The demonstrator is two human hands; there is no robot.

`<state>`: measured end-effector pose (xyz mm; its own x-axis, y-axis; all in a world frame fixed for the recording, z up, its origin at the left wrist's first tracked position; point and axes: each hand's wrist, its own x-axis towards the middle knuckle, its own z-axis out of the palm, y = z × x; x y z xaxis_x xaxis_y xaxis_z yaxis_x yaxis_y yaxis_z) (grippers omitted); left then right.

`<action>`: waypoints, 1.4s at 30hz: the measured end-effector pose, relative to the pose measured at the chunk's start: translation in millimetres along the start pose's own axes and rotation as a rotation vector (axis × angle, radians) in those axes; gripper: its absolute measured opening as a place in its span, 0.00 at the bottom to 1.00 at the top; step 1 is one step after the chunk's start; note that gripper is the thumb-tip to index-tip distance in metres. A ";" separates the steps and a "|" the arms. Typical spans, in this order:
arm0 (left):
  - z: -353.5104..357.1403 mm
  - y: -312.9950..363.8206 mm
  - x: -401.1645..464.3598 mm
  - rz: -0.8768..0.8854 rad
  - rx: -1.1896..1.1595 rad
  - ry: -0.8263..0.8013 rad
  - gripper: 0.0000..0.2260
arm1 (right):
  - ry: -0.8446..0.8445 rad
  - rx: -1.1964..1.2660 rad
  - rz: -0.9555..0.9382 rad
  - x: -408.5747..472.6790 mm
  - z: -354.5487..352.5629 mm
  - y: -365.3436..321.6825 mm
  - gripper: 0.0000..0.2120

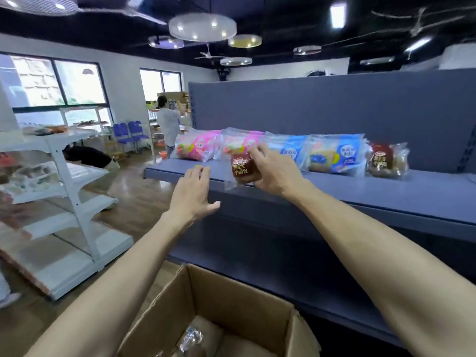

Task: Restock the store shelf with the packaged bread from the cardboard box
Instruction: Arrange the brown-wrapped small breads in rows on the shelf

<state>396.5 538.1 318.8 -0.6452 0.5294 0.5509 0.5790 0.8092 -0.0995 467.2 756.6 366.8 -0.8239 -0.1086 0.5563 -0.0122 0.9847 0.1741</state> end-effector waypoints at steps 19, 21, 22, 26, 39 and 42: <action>11.7 277.0 144.4 0.386 -0.357 0.153 0.30 | -0.119 -0.298 0.488 -127.5 -72.4 260.2 0.31; 13.6 291.2 147.4 0.376 -0.424 0.150 0.28 | -0.141 -0.307 0.510 -131.0 -71.5 269.2 0.29; 15.2 297.4 148.3 0.376 -0.460 0.151 0.28 | -0.150 -0.312 0.517 -131.3 -69.6 272.9 0.28; 28.4 310.8 149.5 0.412 -0.525 0.146 0.32 | -0.172 -0.261 0.549 -126.8 -56.7 284.2 0.28; 49.4 311.4 157.3 0.386 -0.607 0.165 0.30 | -0.217 0.037 0.706 -116.8 -27.3 297.8 0.26; 49.8 311.0 157.2 0.396 -0.607 0.176 0.30 | -0.265 0.100 0.732 -116.0 -30.3 301.4 0.27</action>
<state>450.3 885.6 333.1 -0.2718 0.6622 0.6983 0.9578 0.2568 0.1292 576.3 1061.8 379.4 -0.7498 0.5964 0.2866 0.5454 0.8023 -0.2426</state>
